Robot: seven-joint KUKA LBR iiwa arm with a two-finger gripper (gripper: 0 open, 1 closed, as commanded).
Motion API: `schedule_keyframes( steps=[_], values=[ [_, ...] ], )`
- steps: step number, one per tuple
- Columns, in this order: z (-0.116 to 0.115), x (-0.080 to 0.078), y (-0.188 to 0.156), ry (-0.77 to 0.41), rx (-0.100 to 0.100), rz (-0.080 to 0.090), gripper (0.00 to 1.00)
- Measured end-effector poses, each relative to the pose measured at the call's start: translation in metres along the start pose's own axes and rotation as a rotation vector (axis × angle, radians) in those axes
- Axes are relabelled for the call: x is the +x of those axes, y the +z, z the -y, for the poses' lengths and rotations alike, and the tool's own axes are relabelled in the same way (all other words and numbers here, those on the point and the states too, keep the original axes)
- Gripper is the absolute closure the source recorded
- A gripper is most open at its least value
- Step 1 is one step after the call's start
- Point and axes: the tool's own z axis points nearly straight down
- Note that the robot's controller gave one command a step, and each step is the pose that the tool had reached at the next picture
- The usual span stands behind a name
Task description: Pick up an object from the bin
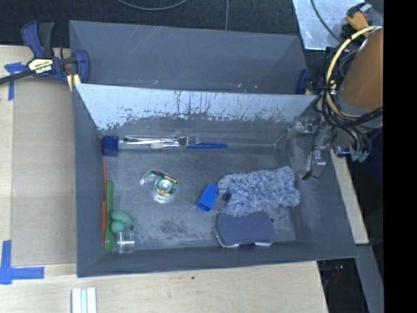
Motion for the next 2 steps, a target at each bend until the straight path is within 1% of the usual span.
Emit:
schedule_keyframes(
  steps=[1,2],
  values=[
    [-0.001,-0.001,-0.005,-0.004,0.001,0.008,0.0],
    [-0.019,-0.008,0.131,0.069,0.001,0.005,0.0]
  ],
)
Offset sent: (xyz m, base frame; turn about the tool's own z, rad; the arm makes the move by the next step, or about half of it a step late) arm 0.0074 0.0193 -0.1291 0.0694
